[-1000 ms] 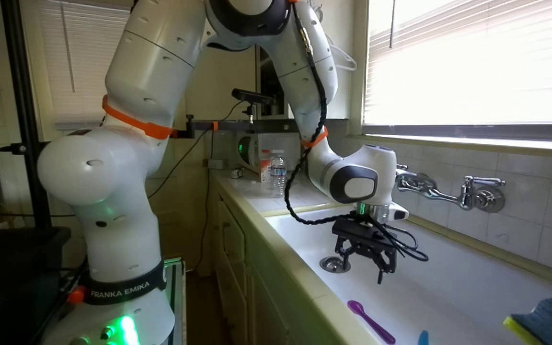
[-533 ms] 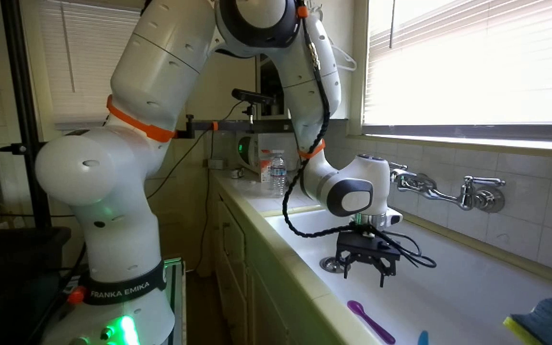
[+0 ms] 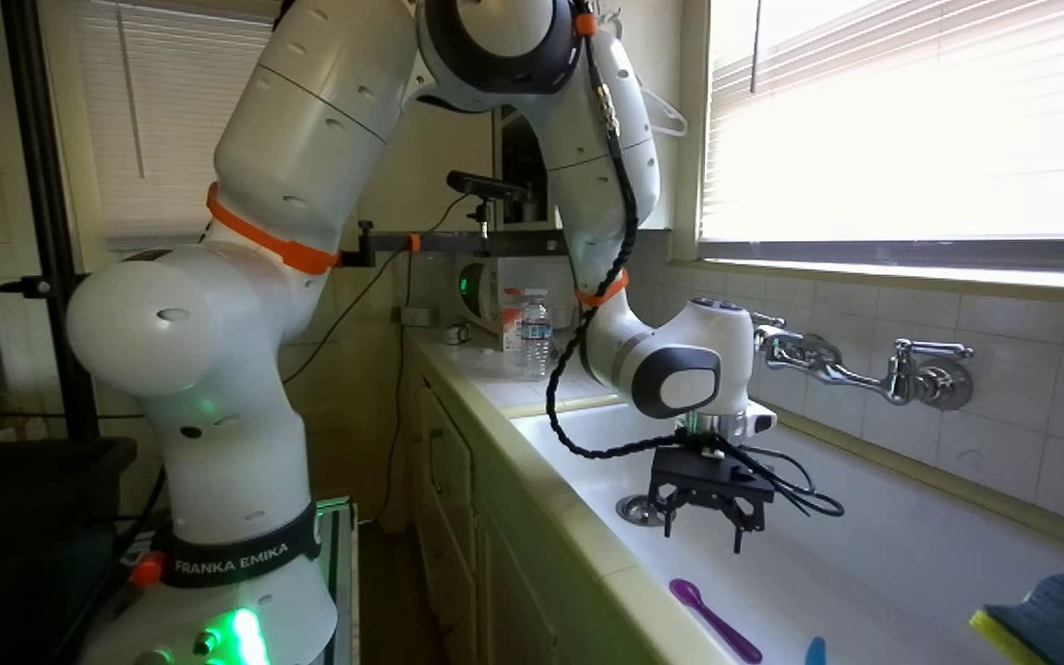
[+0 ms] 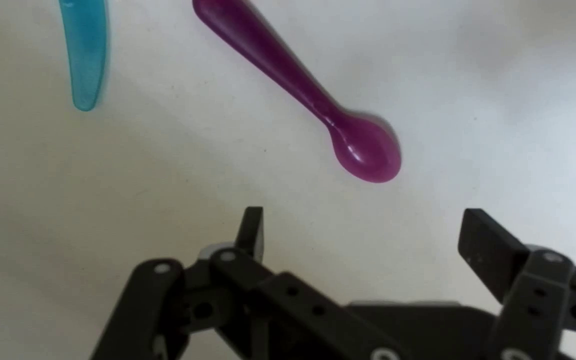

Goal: Put the spoon on the drying rack

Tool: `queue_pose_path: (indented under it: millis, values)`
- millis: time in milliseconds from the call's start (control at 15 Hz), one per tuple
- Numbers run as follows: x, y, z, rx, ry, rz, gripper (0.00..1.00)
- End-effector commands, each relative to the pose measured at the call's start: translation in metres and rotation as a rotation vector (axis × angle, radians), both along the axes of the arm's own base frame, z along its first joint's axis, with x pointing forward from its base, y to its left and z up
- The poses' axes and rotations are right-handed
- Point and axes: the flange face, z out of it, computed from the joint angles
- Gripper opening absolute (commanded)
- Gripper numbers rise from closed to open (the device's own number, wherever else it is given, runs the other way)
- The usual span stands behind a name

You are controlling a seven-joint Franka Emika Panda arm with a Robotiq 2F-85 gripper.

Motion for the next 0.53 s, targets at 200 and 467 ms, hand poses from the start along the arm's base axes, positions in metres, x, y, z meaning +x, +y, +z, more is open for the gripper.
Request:
queue_pose_path:
  millis: [200, 467]
  values:
    - [-0.009, -0.007, -0.009, -0.031, 0.022, 0.146, 1.00]
    - [-0.009, -0.021, -0.015, -0.041, 0.028, 0.230, 1.00]
